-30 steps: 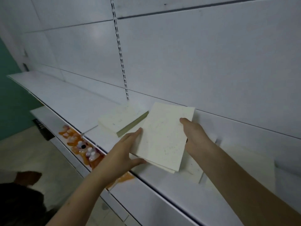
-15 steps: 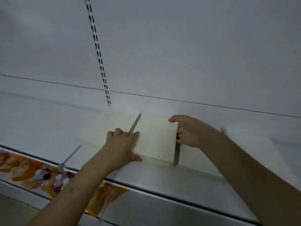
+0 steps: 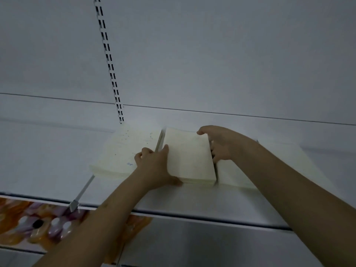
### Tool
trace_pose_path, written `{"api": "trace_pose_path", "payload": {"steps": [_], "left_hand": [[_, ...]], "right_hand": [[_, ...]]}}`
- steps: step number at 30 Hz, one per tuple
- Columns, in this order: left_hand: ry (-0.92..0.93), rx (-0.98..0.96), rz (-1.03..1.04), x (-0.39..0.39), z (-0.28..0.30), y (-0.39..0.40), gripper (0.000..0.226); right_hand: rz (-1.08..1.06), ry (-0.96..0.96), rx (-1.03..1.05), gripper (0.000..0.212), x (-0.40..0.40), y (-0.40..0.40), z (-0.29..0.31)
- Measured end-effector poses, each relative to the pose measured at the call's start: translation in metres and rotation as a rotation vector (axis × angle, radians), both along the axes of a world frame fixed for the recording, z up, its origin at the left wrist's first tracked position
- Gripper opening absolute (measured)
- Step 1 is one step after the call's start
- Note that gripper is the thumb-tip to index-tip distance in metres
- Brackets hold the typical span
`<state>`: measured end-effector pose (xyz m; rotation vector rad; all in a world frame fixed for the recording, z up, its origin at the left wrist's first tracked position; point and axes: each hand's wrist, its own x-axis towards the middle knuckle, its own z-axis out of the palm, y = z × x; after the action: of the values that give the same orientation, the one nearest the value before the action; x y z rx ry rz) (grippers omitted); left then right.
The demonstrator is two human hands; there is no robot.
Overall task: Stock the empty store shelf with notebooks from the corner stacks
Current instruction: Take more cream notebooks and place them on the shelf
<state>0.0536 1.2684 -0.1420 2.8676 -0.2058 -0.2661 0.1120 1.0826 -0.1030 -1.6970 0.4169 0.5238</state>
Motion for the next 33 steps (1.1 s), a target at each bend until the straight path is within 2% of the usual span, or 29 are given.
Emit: {"api": "trace_pose_path", "payload": {"steps": [5,11,12,14,16,17,19,22,24,33], "left_hand": [[-0.007,0.066,-0.077,0.004,-0.009,0.005,0.116],[0.033,0.011,-0.131,0.003,-0.006,0.009,0.113],[0.051,-0.017,-0.147,0.001,-0.005,0.012,0.113],[0.058,-0.12,-0.149,-0.003,-0.001,0.018,0.108],[-0.049,-0.261,-0.156,-0.006,0.005,0.016,0.095],[-0.127,-0.335,-0.167,-0.007,0.007,0.009,0.086],[-0.234,-0.487,-0.2,-0.008,0.01,-0.019,0.069],[-0.223,-0.635,-0.296,-0.017,0.006,-0.082,0.054],[-0.229,-0.655,-0.406,-0.028,0.0,-0.13,0.052],[-0.204,-0.634,-0.836,-0.097,-0.019,-0.374,0.051]], "right_hand": [[-0.022,-0.011,0.015,0.059,-0.004,0.002,0.0],[0.04,-0.069,-0.006,0.036,-0.014,0.002,0.008],[0.061,-0.107,-0.024,0.034,-0.015,-0.001,0.012],[0.081,-0.214,-0.064,0.046,-0.016,-0.014,0.026],[0.054,-0.325,-0.127,0.056,-0.016,-0.032,0.04],[0.023,-0.385,-0.156,0.054,-0.018,-0.043,0.045],[-0.054,-0.514,-0.246,0.043,-0.025,-0.066,0.05],[-0.152,-0.679,-0.467,0.044,-0.047,-0.108,0.049],[-0.194,-0.738,-0.585,0.045,-0.068,-0.141,0.046],[-0.426,-0.878,-0.769,0.05,-0.195,-0.359,0.052]]}}
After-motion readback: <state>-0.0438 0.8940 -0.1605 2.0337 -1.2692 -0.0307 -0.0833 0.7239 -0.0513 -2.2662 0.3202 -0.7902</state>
